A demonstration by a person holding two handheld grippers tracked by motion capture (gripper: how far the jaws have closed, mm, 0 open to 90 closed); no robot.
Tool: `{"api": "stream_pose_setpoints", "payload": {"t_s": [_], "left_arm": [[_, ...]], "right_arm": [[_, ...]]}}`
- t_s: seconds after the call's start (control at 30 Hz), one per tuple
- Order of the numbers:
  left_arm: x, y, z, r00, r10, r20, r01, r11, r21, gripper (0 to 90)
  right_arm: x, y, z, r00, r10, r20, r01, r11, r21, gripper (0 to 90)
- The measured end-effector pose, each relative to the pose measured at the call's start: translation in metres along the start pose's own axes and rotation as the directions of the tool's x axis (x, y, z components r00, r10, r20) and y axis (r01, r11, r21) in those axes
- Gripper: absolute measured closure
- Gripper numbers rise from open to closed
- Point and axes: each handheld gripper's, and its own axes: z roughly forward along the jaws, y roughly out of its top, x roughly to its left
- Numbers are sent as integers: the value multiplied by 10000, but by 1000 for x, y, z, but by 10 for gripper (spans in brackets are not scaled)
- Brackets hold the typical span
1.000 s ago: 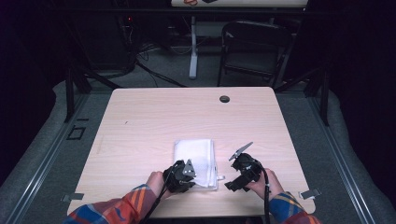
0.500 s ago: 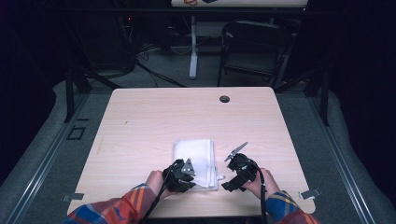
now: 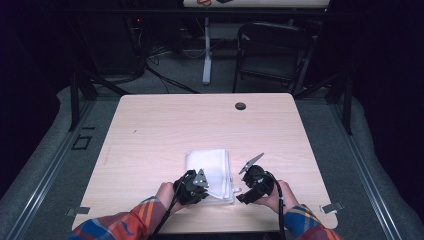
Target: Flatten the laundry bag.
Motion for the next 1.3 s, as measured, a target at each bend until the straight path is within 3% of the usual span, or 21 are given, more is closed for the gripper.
{"api": "stream_pose_setpoints", "payload": {"t_s": [0.17, 0.37, 0.6, 0.7, 0.87, 1.03, 1.3], "left_arm": [[0, 0, -2, 9999, 102, -31, -102, 9999, -17, 858], [0, 0, -2, 10000, 42, 31, -42, 9999, -138, 857], [0, 0, 0, 9997, 111, 209, -112, 9999, 48, 825], [0, 0, 3, 9992, 149, 382, -155, 9998, 154, 701], [-6, 6, 8, 9979, 481, 431, -493, 9984, 289, 609], [-8, 14, 17, 9972, 736, 107, -741, 9960, 508, 645], [-4, 13, 15, 9992, 406, 22, -406, 9989, 233, 808]], "right_arm": [[8, 7, 8, 9993, -354, -92, 355, 9993, 150, 723], [14, 15, 15, 9974, -675, -245, 676, 9977, 56, 868], [19, 25, 30, 9954, -891, -348, 897, 9958, 176, 893], [18, 28, 32, 9942, -987, -434, 996, 9949, 180, 893], [20, 33, 36, 9945, -906, -521, 910, 9958, 62, 896], [21, 36, 39, 9944, -936, -493, 943, 9955, 120, 900], [20, 34, 40, 9961, -728, -497, 735, 9972, 135, 900]]}}
